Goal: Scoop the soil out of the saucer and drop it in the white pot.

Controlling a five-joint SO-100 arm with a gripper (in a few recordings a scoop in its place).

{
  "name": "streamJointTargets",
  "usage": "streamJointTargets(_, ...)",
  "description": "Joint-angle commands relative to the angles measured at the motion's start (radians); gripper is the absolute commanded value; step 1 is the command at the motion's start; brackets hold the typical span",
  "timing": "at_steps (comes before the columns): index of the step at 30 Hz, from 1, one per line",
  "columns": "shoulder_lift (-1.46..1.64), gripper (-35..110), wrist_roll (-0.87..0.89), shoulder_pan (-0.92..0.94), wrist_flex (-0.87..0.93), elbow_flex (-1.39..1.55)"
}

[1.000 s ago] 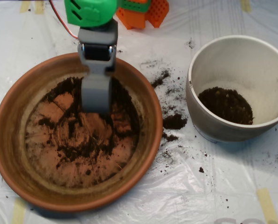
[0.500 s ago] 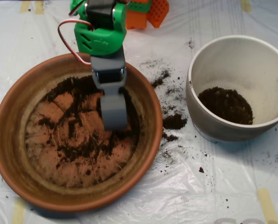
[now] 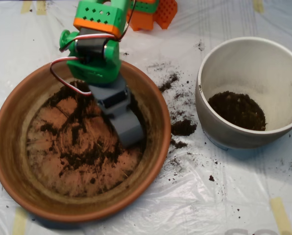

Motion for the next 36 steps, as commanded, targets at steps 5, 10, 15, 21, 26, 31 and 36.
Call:
streamJointTargets(5, 0.091, 33, -0.095, 0.077, -0.052, 0.028)
streamJointTargets(10, 0.213, 35, -0.127, 0.117, -0.242, 0.247)
streamJointTargets(15, 0.275, 33, -0.13, 0.126, -0.362, 0.376)
streamJointTargets(21, 0.284, 24, -0.12, 0.107, -0.379, 0.41)
streamJointTargets(26, 0.302, 7, -0.089, 0.063, -0.35, 0.411)
streamJointTargets(31, 0.337, 1, -0.08, 0.029, -0.354, 0.46)
streamJointTargets(36, 0.342, 0, -0.094, 0.015, -0.339, 0.465)
